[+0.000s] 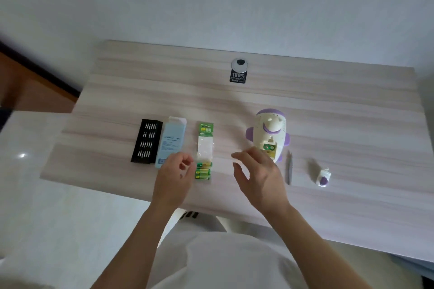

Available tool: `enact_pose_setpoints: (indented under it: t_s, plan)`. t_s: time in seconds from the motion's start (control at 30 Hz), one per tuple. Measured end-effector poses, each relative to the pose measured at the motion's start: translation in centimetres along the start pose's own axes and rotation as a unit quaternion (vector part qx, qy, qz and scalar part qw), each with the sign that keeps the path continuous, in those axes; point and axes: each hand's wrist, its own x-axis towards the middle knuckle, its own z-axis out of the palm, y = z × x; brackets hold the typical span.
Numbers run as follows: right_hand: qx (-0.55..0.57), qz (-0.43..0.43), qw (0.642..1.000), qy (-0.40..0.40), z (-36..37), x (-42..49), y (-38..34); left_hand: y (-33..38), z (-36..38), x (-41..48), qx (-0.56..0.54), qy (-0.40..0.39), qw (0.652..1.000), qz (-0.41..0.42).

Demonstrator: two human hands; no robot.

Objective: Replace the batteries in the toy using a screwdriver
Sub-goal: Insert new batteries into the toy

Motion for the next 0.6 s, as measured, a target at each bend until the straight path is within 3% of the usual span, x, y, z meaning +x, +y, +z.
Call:
enact_pose_setpoints:
  t_s: [0.27,0.4,0.6]
  plan:
    - [-0.018,0.138,0.977,-0.163,6.5,-0.5,-0.6,-5.4,0.4,2.8,0.113,-0.116,0.983,0.084]
    - [-0.034,0.199,0.958,-0.204,9.5,0.3,-1.7,-6.3,1.6,4.5,0.129,-0.169,0.966,0.151]
    - [-0.078,0.251,0.935,-0.238,12.1,1.1,-2.6,-7.1,2.5,5.4,0.165,-0.179,0.946,0.213]
